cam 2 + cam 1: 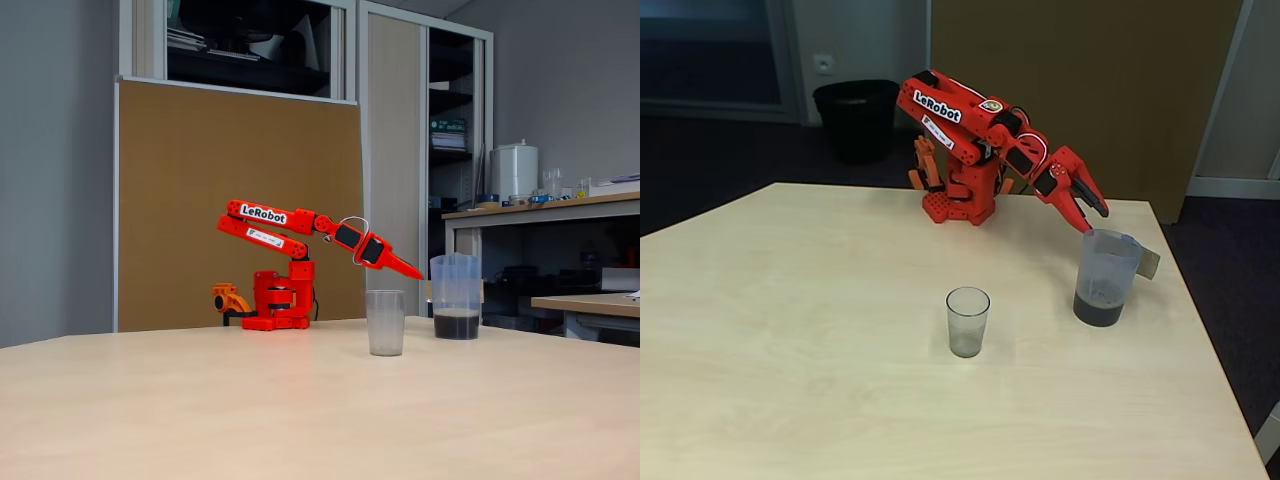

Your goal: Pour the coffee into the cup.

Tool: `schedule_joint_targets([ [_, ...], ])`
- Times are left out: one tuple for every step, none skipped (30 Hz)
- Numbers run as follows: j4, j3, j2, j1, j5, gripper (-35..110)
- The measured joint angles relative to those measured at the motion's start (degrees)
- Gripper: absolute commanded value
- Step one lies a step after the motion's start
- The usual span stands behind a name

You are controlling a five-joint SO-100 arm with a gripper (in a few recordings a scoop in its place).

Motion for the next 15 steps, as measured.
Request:
schedule_joint_targets([
  [-1.1,-0.4,-0.6,0.0,0.0,26],
  [-2.1,-1.1,-1.4,0.0,0.0,26],
  [-3.2,-1.3,-2.3,-0.1,0.0,26],
  [-4.2,-1.5,-3.3,-0.1,0.3,26],
  [-5.5,-1.6,-4.5,-0.1,0.6,26],
  [-6.9,-2.0,-5.9,0.0,0.5,26],
  [-7.9,-2.4,-7.0,0.0,0.4,26],
  [-9.1,-2.6,-8.3,-0.1,0.4,26],
  [-10.1,-2.7,-9.8,-0.1,0.4,26],
  [-11.1,-3.2,-11.3,-0.1,0.4,26],
  [-12.5,-3.5,-13.1,0.0,0.4,26],
  [-13.7,-3.7,-14.7,0.0,0.4,26],
  [-14.3,-3.7,-16.2,0.1,0.4,26],
  [-15.4,-4.2,-18.2,0.3,-0.1,26],
  [-16.3,-4.7,-20.3,0.4,-0.8,26],
])
